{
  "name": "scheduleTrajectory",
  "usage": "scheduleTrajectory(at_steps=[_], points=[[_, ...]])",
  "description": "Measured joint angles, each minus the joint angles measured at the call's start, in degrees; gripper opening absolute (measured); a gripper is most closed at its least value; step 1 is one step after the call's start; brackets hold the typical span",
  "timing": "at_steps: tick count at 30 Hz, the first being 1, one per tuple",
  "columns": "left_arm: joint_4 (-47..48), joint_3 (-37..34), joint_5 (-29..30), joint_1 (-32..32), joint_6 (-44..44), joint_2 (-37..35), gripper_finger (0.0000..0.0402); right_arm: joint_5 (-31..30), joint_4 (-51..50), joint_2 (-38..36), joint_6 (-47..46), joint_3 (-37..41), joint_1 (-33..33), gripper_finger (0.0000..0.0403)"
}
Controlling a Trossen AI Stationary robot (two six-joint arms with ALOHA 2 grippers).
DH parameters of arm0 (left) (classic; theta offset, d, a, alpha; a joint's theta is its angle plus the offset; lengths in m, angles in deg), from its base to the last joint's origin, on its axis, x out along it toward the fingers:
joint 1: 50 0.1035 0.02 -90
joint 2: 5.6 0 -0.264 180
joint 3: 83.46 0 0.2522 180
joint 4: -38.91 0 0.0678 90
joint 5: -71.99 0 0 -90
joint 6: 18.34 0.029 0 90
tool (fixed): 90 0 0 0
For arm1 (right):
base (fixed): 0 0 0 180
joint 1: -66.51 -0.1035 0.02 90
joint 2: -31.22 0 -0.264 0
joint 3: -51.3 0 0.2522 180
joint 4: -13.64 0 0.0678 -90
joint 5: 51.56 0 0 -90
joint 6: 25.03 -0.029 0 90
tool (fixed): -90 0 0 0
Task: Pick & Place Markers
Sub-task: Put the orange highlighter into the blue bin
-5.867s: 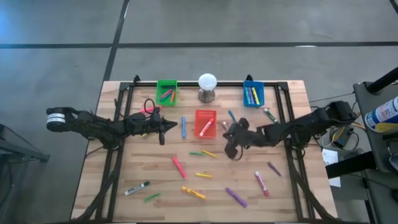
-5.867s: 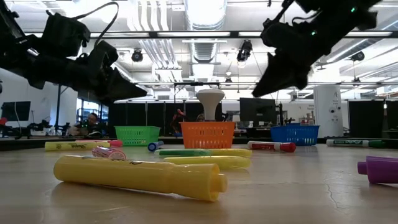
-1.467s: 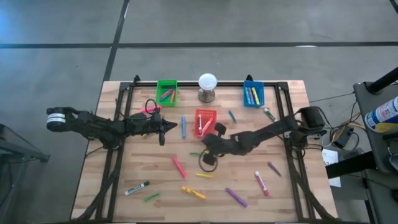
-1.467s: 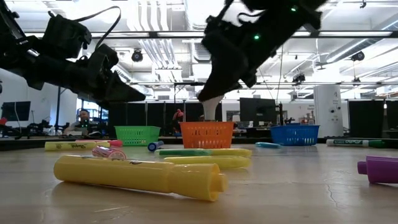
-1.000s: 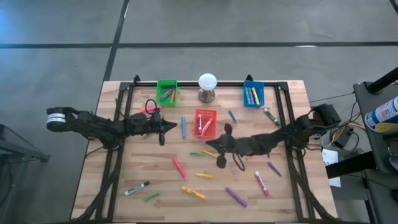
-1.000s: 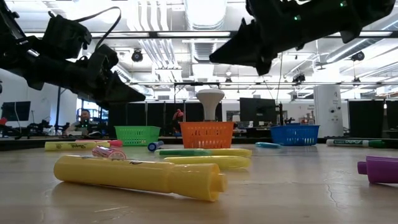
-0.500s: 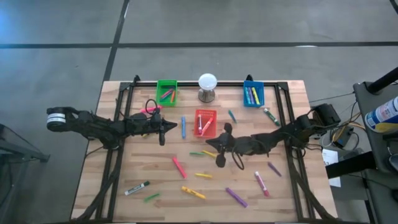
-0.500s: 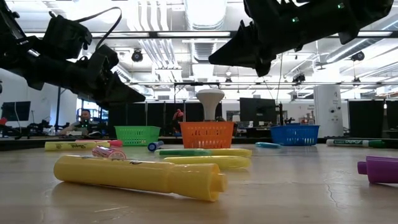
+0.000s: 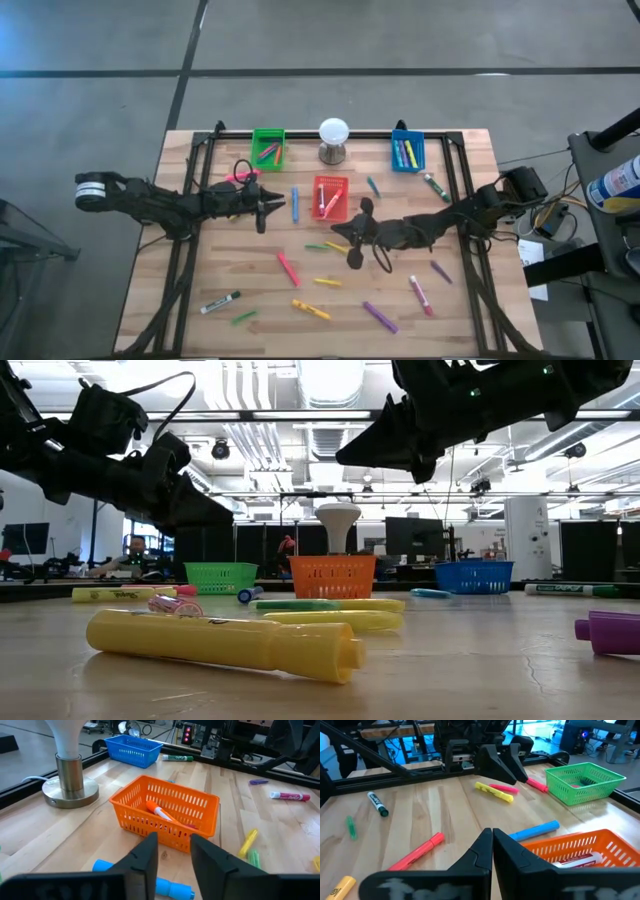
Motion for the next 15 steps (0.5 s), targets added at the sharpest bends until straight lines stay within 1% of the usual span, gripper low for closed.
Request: scheduleTrajectory(at_steps=[2,6,11,15], points=[[0.00,0.00,0.00,0.00,-0.02,0.00,0.0121,0.00,0.00,0.00,0.00,0.00,0.00,0.0008],[-0.04,0.02,-0.27,0.01,-0.02,0.00,0.0125,0.00,-0.03,0.00,0.00,0.00,0.00,0.0008],[-0.09,0.34,-3.66,-0.26,-0.07,0.00,0.0122,0.00,-0.61,0.00,0.02,-0.02,0.00,0.0008],[-0.04,0.41,-4.68,-2.07,0.18,-0.05,0.0122,0.00,-0.87,0.00,0.01,-0.04,0.00,0.0008]])
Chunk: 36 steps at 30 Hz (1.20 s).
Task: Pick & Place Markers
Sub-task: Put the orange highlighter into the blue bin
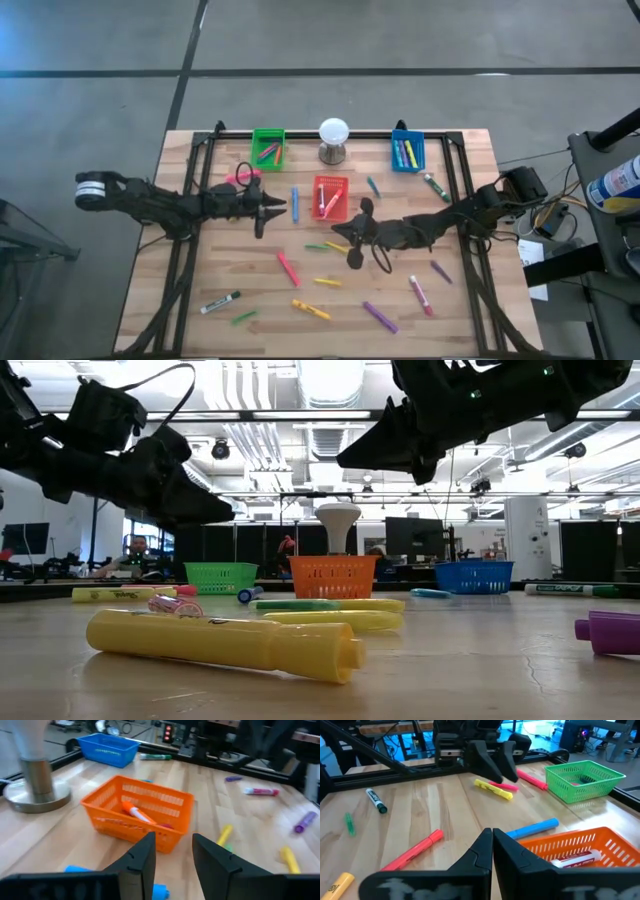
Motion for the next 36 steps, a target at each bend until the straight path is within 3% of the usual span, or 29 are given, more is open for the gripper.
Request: scheduleTrajectory(at_steps=[9,18,28,36], points=[[8.63,0.88,0.18,-10.47,-0.60,-0.56,0.0121,0.00,-1.31,0.00,-0.01,0.00,0.00,0.0008],[20.97,5.61,13.39,-24.30,-5.10,-0.56,0.0122,0.00,-1.27,0.00,-0.01,0.00,0.00,0.0008],[34.33,9.93,14.92,-32.88,-12.25,-0.59,0.0122,0.00,-1.22,0.00,-0.01,0.00,0.00,0.0008],[48.57,15.13,21.98,-39.35,-17.02,-0.59,0.0122,0.00,-1.22,0.00,-0.01,0.00,0.00,0.0008]])
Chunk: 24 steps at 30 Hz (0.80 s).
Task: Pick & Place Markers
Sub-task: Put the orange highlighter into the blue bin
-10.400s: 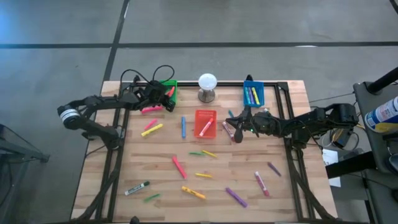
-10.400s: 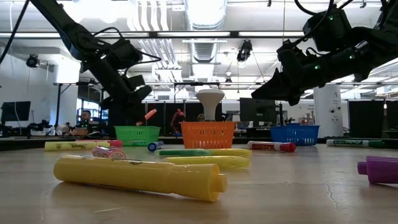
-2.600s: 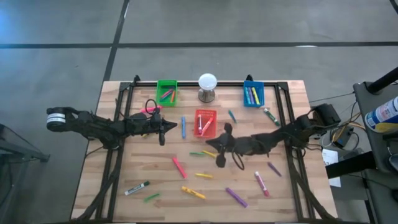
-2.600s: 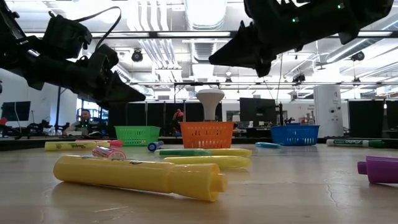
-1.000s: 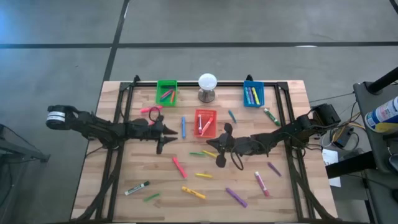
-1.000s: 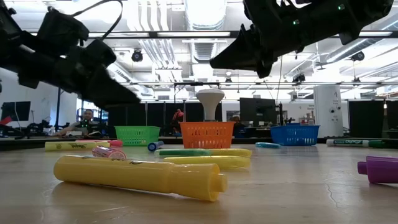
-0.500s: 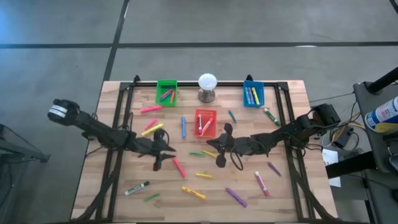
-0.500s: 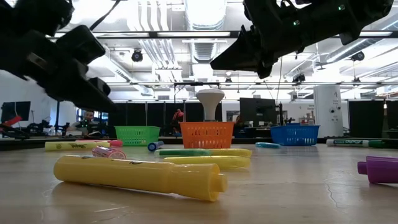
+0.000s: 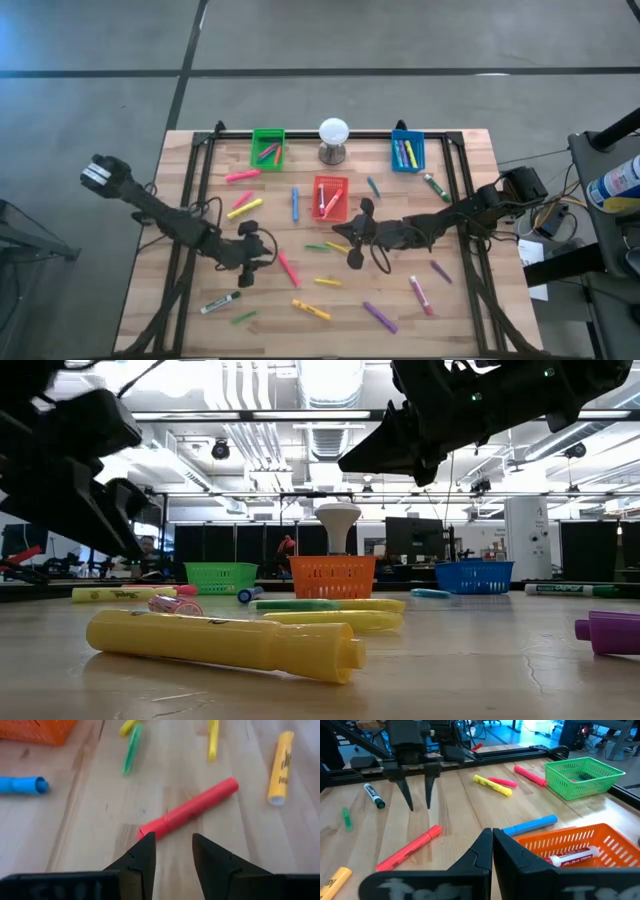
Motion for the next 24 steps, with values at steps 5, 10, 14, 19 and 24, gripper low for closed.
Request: scheduleTrajectory(at_steps=[5,10,14,19,24], points=[[8.60,4.60,2.44,-5.67,-3.60,0.83,0.0122,0.00,0.00,0.02,0.00,0.04,0.00,0.0008],[20.51,9.79,2.66,-9.66,-15.75,3.27,0.0122,0.00,-0.01,0.02,0.00,0.07,0.00,0.0008],[29.75,13.88,2.84,-11.90,-22.21,6.12,0.0122,0.00,-0.02,0.02,0.00,0.07,0.00,0.0008],[29.35,15.92,5.46,-12.76,-20.29,9.35,0.0122,0.00,-0.02,0.02,0.27,0.09,0.00,0.0008],[24.07,14.22,10.69,-12.62,-8.75,11.92,0.0122,0.00,-0.04,0.02,0.46,0.09,0.00,0.0008]])
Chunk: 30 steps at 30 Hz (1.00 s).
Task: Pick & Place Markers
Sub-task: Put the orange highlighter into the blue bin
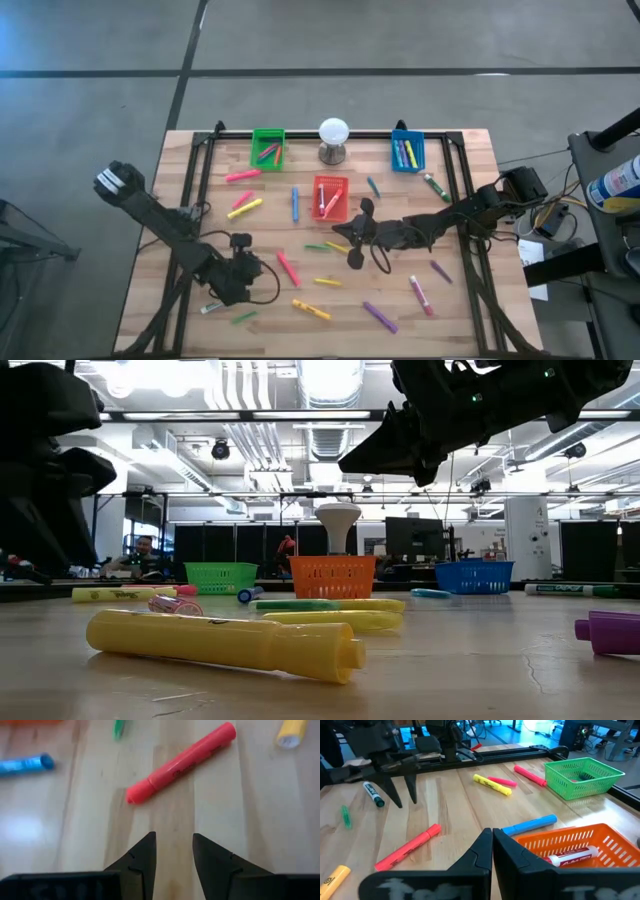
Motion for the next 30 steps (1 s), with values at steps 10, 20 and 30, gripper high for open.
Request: scheduleTrajectory(at_steps=[10,20,30], points=[[-7.55,-0.45,-5.55,6.06,14.59,0.41,0.0122,0.00,0.00,0.00,0.40,0.00,0.00,0.0008],[-13.82,-0.45,-7.72,13.21,28.82,0.36,0.0122,0.02,-0.35,0.00,0.45,0.00,0.00,0.0008],[-17.72,-0.45,-12.24,15.91,36.59,3.32,0.0122,0.04,-0.39,0.02,0.66,0.00,-0.01,0.0008]])
